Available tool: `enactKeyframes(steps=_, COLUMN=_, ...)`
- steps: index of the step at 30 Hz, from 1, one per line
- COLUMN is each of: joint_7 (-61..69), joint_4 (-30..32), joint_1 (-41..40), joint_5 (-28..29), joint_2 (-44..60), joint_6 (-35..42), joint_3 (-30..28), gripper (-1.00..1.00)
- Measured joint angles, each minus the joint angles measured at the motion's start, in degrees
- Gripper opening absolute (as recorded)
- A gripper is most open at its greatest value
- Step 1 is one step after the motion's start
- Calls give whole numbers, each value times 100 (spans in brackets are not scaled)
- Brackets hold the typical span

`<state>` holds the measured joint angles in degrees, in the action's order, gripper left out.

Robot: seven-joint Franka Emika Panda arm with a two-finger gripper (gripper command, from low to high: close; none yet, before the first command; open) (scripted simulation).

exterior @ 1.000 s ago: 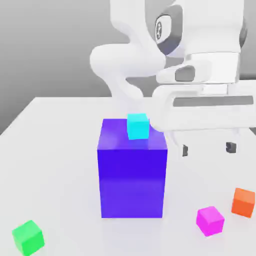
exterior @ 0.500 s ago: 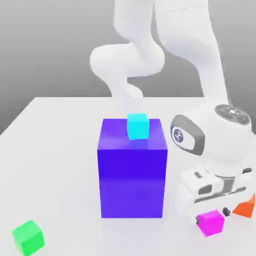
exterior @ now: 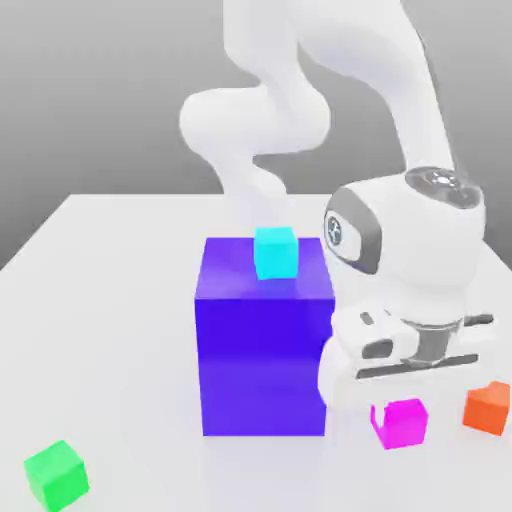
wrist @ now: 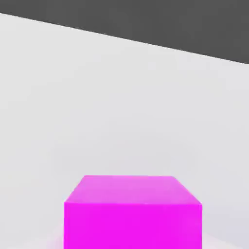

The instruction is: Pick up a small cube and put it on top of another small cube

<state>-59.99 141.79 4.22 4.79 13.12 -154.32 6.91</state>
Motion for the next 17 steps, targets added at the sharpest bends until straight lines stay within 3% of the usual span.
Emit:
enactKeyframes(steps=9, joint_7=9, joint_4=-422, joint_1=-1383, joint_5=-617, joint_2=-116, joint_6=509, joint_3=-1182, gripper=-100)
enactKeyframes(steps=13, joint_7=115, joint_4=-792, joint_1=-2008, joint_5=-1055, joint_2=564, joint_6=204, joint_3=-1547, gripper=-100)
enactKeyframes(steps=14, joint_7=160, joint_4=-843, joint_1=-2100, joint_5=-1146, joint_2=745, joint_6=75, joint_3=-1539, gripper=100)
enactKeyframes(steps=17, joint_7=160, joint_4=-843, joint_1=-2100, joint_5=-1146, joint_2=745, joint_6=75, joint_3=-1539, gripper=100)
